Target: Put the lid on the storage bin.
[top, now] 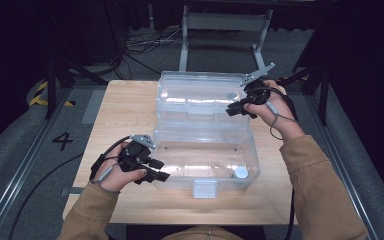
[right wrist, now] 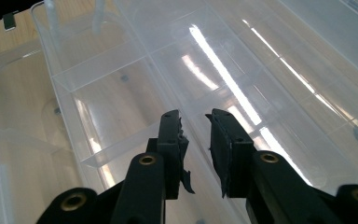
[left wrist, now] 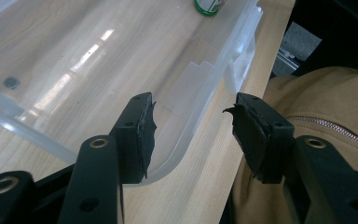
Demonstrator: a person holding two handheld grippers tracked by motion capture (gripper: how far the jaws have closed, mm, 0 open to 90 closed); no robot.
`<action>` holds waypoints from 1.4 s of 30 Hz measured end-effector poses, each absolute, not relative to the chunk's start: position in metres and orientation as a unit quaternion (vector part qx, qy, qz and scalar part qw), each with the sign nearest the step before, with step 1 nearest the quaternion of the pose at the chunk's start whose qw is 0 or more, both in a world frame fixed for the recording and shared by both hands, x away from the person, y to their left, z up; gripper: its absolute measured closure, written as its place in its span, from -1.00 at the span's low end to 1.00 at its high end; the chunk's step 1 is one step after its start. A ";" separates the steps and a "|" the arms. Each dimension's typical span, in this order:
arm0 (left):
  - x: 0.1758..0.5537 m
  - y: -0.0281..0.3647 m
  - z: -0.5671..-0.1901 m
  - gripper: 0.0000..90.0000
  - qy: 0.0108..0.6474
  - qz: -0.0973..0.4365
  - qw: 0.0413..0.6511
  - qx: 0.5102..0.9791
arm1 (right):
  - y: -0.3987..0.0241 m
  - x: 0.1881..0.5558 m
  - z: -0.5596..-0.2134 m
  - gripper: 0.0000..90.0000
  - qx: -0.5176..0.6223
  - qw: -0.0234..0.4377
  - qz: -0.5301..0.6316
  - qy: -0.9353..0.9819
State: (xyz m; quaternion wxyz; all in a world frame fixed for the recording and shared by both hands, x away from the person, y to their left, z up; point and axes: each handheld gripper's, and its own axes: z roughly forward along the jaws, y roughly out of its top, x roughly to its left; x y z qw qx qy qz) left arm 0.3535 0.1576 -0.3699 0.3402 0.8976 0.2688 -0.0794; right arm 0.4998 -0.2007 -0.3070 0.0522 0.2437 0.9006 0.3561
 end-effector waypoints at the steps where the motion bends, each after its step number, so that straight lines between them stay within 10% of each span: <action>1: 0.354 0.157 -0.371 0.10 0.266 -0.080 0.339 0.899 | -0.201 0.500 -0.307 0.64 0.244 0.052 0.356 0.900; 42: 0.354 0.125 -0.399 0.69 0.198 -0.056 0.283 0.937 | -0.200 0.490 -0.309 0.66 0.250 0.067 0.369 0.893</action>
